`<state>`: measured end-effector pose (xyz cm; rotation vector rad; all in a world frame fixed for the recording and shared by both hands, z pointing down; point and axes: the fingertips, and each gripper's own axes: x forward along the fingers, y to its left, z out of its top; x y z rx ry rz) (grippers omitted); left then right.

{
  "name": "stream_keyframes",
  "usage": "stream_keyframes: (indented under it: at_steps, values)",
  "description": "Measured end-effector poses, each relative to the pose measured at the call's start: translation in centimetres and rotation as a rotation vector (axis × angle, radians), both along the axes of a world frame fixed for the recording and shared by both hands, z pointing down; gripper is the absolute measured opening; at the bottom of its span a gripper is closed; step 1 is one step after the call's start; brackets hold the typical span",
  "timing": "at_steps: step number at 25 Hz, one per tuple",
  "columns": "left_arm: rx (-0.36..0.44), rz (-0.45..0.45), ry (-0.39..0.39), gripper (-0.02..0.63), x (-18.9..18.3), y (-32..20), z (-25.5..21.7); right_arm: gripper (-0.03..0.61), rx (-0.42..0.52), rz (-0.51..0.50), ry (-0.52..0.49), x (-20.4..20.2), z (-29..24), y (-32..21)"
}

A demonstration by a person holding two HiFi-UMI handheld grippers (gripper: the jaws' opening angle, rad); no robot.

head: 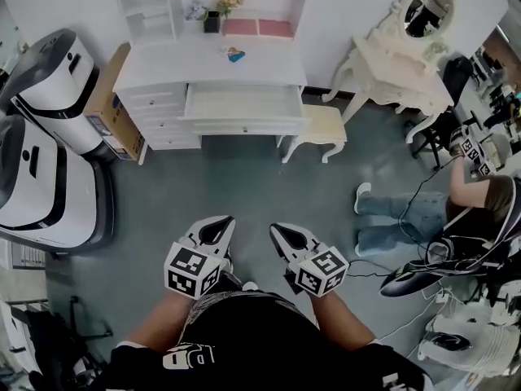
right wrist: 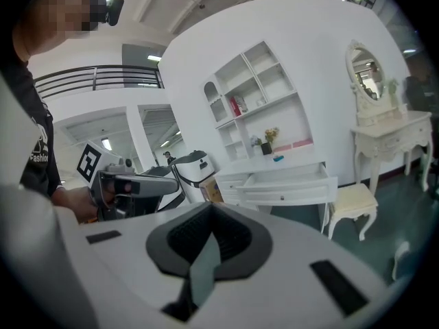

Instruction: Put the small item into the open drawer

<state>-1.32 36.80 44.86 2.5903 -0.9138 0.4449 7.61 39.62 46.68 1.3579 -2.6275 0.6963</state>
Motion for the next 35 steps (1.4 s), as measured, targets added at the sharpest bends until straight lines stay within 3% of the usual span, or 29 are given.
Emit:
stream_keyframes:
  at_steps: [17, 27, 35]
  values:
    - [0.06, 0.052, 0.036, 0.014, -3.0, -18.8, -3.6, 0.008, 0.05, 0.025, 0.079, -3.6, -3.4, -17.6]
    - [0.06, 0.074, 0.05, 0.014, -5.3, -25.1, -2.9, 0.009, 0.054, 0.071, 0.086, -5.5, -3.2, -23.9]
    - [0.012, 0.067, 0.05, 0.014, -6.8, -26.7, -1.5, 0.009, 0.031, 0.078, 0.096, -6.6, -2.9, -25.6]
